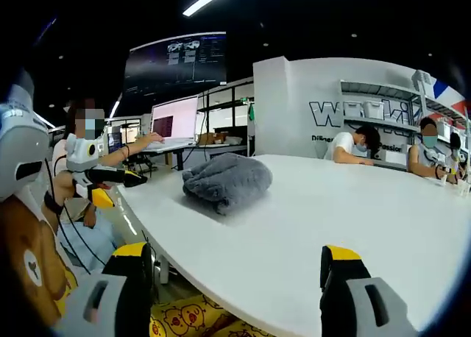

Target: Fold the towel on the table until its edges align and the towel forms a compact rectangular stack.

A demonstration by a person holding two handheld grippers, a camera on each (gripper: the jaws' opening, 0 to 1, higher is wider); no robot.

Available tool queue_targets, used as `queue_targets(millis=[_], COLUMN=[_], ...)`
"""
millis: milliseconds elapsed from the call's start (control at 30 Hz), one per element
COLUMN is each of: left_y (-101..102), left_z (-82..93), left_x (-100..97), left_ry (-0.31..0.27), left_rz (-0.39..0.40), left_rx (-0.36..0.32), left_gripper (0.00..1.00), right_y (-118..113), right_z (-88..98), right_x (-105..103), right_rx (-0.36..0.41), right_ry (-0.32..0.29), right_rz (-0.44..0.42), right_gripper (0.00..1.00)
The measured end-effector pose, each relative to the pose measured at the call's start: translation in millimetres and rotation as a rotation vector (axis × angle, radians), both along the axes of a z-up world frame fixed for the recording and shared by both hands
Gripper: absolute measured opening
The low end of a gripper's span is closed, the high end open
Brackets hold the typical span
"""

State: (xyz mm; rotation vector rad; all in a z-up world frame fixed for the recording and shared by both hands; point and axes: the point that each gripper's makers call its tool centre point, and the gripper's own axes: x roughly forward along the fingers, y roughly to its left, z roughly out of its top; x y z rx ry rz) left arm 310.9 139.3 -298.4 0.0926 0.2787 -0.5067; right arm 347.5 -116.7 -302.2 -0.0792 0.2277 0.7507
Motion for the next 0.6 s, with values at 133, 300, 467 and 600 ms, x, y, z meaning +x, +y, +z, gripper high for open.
queue_targets(millis=[133, 300, 467, 600], left_y=[0.9, -2.4, -3.6, -4.5], left_z=[-0.2, -0.8, -1.1, -1.0], left_x=[0.5, 1.3, 0.7, -0.7], left_ry=[0.002, 0.002, 0.003, 0.003], left_rz=[-0.003, -0.012, -0.009, -0.010], left_rx=[0.000, -0.002, -0.007, -0.005], left_gripper=[0.99, 0.99, 0.99, 0.99], right_y=[1.1, 5.8, 5.2, 3.6], right_z=[-0.2, 2.7, 6.3, 5.3], right_x=[-0.6, -3.4, -4.3, -4.6], right_rx=[0.012, 0.017, 0.033, 0.027], right_ry=[0.003, -0.003, -0.010, -0.011], right_rz=[-0.003, 0.016, 0.022, 0.017], right_gripper=[0.99, 0.99, 0.99, 0.99])
